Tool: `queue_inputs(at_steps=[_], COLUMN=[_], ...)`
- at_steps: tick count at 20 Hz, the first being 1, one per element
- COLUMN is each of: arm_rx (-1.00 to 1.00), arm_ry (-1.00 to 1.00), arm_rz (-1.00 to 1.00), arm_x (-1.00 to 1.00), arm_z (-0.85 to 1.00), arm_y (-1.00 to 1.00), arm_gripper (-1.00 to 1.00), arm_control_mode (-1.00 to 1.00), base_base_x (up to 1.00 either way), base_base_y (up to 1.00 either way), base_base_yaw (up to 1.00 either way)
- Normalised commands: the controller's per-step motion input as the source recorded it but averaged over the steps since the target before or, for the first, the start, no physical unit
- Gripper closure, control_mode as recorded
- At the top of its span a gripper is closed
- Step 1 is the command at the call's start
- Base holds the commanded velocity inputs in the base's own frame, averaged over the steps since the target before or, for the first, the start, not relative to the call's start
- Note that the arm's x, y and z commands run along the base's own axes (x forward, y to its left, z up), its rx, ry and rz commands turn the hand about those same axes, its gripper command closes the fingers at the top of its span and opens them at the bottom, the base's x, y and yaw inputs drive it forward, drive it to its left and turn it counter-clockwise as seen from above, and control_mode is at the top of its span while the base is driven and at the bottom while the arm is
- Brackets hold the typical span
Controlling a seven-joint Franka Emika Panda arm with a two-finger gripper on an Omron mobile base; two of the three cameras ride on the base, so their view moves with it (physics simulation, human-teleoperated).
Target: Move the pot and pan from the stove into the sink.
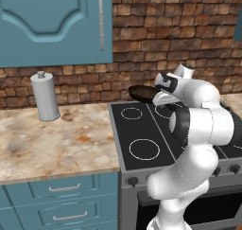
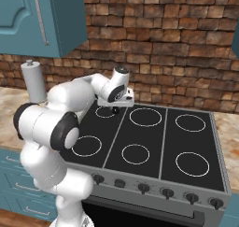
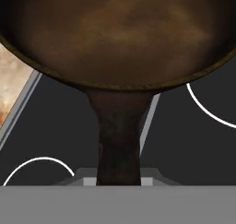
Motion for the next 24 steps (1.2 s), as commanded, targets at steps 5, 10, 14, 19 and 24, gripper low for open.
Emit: queue_inputs(at_steps=[5, 10, 14, 19, 24], arm_rx=[0.0, 0.0, 0.0, 0.0, 0.0], arm_ry=[-0.1, -0.14, -0.15, -0.15, -0.1], arm_rz=[0.0, 0.0, 0.01, 0.02, 0.04], arm_x=[-0.94, -0.97, -0.98, -1.0, -0.99], arm_z=[0.31, 0.36, 0.3, 0.25, 0.33], arm_y=[0.0, 0.0, 0.0, 0.0, 0.0], arm_gripper=[1.0, 1.0, 1.0, 1.0, 1.0], arm_control_mode=[-1.0, -1.0, -1.0, -1.0, -1.0], base_base_x=[0.0, 0.0, 0.0, 0.0, 0.0], base_base_y=[0.0, 0.0, 0.0, 0.0, 0.0], base_base_yaw=[0.0, 0.0, 0.0, 0.0, 0.0])
